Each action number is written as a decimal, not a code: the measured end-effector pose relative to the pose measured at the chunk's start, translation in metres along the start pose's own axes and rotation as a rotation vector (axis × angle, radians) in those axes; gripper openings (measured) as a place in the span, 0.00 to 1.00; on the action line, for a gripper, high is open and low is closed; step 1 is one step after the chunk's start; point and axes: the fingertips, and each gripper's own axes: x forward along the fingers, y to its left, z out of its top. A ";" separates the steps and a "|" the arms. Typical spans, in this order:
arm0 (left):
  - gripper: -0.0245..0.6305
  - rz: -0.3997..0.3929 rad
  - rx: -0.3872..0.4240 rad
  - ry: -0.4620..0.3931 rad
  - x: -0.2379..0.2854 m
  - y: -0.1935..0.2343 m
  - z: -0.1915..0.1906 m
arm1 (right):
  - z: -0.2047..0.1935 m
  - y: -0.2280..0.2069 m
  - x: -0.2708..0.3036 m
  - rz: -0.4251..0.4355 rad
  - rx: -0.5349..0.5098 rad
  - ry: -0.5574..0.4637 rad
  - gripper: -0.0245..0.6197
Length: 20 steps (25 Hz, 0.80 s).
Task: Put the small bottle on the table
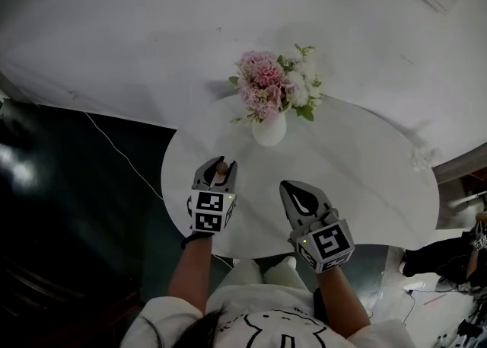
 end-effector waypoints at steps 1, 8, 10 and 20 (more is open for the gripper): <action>0.22 0.000 0.001 0.003 0.002 0.000 -0.001 | -0.001 0.000 -0.001 -0.001 -0.002 0.003 0.03; 0.22 0.002 0.003 0.039 0.013 0.000 -0.012 | -0.006 -0.002 -0.004 -0.006 -0.007 0.012 0.03; 0.22 0.001 0.002 0.046 0.015 0.000 -0.015 | -0.007 -0.002 -0.004 -0.006 -0.008 0.015 0.03; 0.22 0.005 -0.001 0.053 0.019 0.001 -0.015 | -0.006 -0.001 -0.005 0.002 -0.019 0.005 0.03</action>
